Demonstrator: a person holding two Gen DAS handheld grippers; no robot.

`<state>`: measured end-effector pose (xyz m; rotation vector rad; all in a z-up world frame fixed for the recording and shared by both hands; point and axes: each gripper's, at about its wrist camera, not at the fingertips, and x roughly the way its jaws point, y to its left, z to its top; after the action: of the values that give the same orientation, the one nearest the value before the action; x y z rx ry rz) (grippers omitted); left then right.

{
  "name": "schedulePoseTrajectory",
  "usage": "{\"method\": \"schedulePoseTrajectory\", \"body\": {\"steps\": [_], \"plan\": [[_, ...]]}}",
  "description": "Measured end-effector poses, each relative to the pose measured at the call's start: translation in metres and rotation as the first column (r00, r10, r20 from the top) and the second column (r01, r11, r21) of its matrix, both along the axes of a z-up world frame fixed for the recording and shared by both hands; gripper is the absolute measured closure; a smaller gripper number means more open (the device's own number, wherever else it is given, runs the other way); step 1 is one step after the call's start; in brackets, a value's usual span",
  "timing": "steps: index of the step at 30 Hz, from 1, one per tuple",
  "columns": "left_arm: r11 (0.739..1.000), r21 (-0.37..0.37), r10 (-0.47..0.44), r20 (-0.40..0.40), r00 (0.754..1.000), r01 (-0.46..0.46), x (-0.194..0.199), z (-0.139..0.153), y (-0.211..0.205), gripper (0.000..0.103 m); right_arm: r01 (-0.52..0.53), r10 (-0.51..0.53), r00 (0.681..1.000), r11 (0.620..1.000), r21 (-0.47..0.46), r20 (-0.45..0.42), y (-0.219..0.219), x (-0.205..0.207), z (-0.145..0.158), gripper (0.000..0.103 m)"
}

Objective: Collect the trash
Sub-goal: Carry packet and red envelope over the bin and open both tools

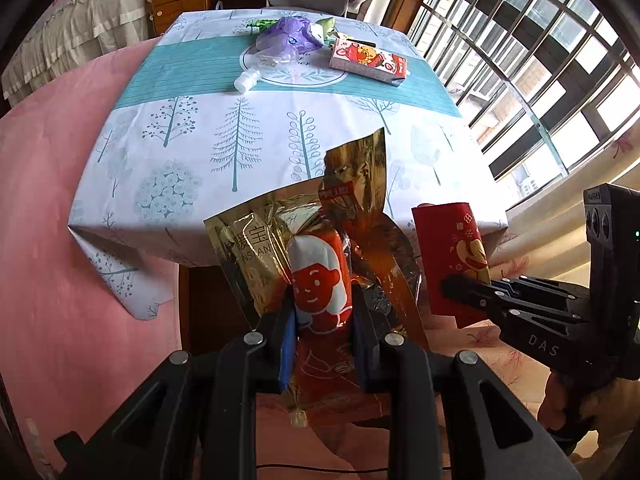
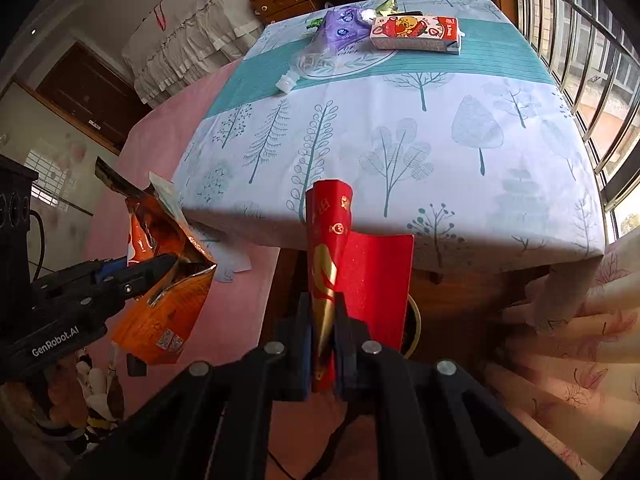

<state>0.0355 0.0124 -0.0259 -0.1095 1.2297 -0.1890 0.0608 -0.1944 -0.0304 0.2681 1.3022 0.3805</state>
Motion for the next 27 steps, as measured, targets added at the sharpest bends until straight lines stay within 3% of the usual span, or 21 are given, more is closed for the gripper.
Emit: {"method": "schedulePoseTrajectory", "body": {"steps": [5,10,18,27], "plan": [[1.000,0.002,-0.029,-0.072,0.997,0.030,-0.022,-0.040,-0.009,0.081,0.036,-0.036,0.994,0.999,-0.007,-0.103,0.003,-0.029,-0.041,0.095],[0.999,-0.019,-0.041,-0.152,0.988,0.038,-0.038,-0.099,-0.009,0.081,0.057,-0.063,0.980,0.998,-0.037,-0.188,0.012,-0.047,-0.095,0.095],[0.997,-0.040,-0.073,-0.216,0.974,0.066,-0.034,-0.206,-0.005,0.079,0.153,-0.167,0.944,0.986,-0.071,-0.285,0.027,-0.057,-0.211,0.094],[0.997,-0.040,-0.077,-0.257,0.963,0.069,-0.013,-0.346,-0.001,0.075,0.246,-0.256,0.902,0.967,-0.071,-0.347,0.036,-0.056,-0.349,0.091]]}}
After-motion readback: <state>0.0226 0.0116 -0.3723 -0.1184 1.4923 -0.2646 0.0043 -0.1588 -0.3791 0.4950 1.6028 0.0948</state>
